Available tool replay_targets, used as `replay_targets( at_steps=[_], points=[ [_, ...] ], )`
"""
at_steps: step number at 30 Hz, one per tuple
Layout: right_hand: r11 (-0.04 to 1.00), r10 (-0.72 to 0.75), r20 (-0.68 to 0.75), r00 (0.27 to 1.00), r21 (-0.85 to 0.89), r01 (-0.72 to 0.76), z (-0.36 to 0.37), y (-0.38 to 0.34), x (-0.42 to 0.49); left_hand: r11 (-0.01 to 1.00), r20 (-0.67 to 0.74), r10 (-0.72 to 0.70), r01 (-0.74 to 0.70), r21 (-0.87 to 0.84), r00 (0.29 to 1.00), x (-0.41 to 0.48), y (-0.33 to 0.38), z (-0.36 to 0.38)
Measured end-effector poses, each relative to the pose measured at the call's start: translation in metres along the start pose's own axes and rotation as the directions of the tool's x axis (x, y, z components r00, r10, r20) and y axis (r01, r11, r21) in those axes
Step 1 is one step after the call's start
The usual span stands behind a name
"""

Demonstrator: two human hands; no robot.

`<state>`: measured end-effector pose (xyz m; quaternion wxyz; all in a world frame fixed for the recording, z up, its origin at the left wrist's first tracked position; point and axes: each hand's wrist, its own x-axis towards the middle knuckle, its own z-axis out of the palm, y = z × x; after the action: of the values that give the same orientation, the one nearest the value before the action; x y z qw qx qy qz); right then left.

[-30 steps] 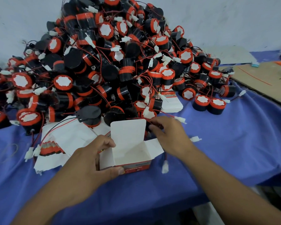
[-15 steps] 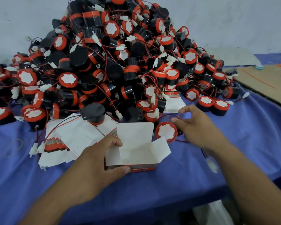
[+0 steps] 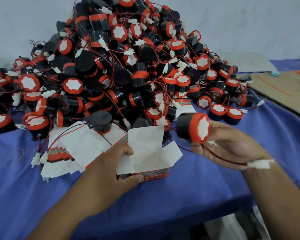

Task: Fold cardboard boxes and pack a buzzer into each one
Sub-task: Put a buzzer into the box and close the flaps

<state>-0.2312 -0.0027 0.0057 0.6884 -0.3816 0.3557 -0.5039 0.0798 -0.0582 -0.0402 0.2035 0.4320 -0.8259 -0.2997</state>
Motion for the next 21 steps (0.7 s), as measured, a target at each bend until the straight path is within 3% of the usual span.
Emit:
replay_targets(
  at_steps=[3,5,8,10,13,16,19,21],
  points=[
    [0.998,0.024,-0.057,0.998,-0.057,-0.027,0.007,0.004,0.004,1.0,-0.01,0.026,-0.026,0.002,1.0,0.0,0.001,0.0],
    [0.973,0.005,-0.16,0.987,-0.229,-0.042,0.017,0.01,0.008,0.998,-0.021,0.06,-0.06,-0.003,0.998,-0.001,0.001,0.001],
    [0.786,-0.171,-0.282,0.944,-0.617,-0.042,0.034,0.021,0.01,0.997,-0.021,0.078,-0.078,0.006,0.997,0.0,0.0,0.003],
    [0.636,-0.272,-0.292,0.917,-0.77,-0.056,0.04,0.024,0.01,0.997,-0.027,0.077,-0.076,0.03,0.997,0.001,-0.002,0.005],
    [0.445,-0.34,-0.214,0.916,-0.895,-0.044,0.045,0.03,0.007,0.995,-0.025,0.08,-0.078,0.058,0.997,0.003,-0.001,0.006],
    [0.112,-0.475,-0.095,0.875,-0.993,-0.046,0.053,0.037,0.004,0.995,-0.024,0.078,-0.077,0.067,0.997,0.003,0.001,0.005],
    [-0.315,-0.546,0.252,0.799,-0.945,0.083,0.062,0.035,0.001,0.996,-0.015,0.073,-0.072,0.053,0.997,0.003,0.004,0.005],
    [-0.426,-0.394,0.426,0.814,-0.87,0.25,0.065,0.036,0.004,0.996,-0.013,0.072,-0.072,0.046,0.997,0.003,0.005,0.006]
  ],
)
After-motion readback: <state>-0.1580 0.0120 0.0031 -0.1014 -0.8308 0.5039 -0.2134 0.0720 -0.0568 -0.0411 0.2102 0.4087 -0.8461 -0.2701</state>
